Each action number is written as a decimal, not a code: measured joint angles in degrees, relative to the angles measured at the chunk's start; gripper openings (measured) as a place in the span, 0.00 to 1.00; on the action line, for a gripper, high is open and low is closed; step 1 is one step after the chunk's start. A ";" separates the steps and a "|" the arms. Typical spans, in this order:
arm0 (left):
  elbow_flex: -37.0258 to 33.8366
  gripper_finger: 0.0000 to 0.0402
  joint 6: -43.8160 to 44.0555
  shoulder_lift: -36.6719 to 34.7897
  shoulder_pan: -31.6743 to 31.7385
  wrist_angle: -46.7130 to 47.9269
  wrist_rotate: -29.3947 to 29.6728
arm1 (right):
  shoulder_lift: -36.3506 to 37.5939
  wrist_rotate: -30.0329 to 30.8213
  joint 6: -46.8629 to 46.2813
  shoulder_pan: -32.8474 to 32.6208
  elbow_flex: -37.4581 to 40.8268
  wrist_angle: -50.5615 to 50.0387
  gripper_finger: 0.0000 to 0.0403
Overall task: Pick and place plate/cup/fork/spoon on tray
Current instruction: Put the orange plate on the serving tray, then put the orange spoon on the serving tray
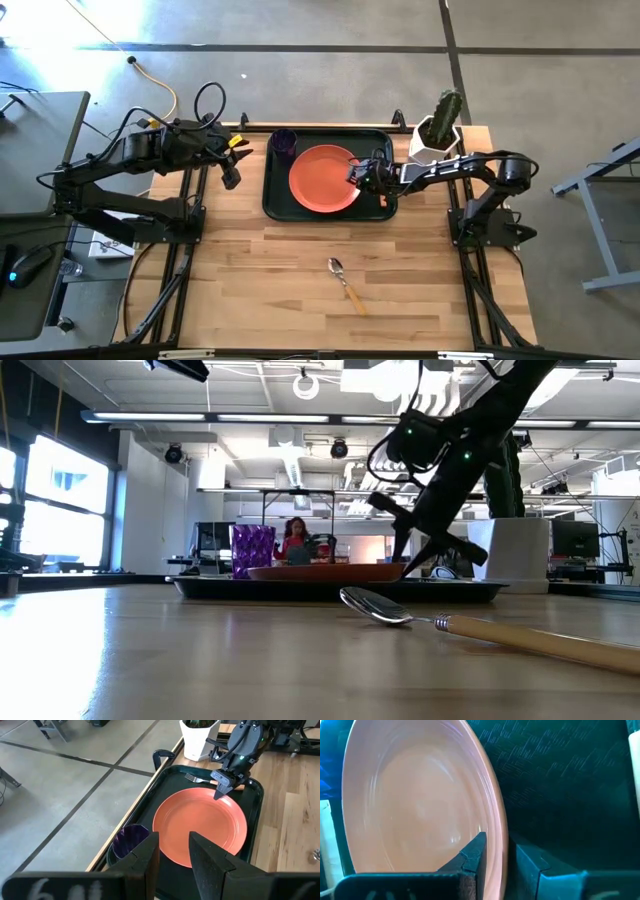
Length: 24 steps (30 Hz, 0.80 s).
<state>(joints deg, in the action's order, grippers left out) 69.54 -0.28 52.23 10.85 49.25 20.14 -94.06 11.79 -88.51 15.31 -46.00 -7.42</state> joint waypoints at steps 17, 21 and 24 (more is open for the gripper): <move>0.00 0.23 0.03 0.00 -0.02 -0.30 0.00 | 2.79 0.68 1.34 -0.41 -0.09 -1.47 0.15; 0.00 0.23 0.03 0.00 -0.02 -0.29 0.00 | 3.89 -2.91 4.35 -0.93 -0.10 0.44 0.15; 0.00 0.23 -0.35 0.00 -0.02 -0.26 0.00 | 5.81 -4.28 7.29 -2.19 -0.62 0.13 0.15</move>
<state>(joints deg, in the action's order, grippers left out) 69.54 -0.63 52.22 10.83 49.00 20.14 -88.25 7.51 -81.22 13.12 -46.62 -7.29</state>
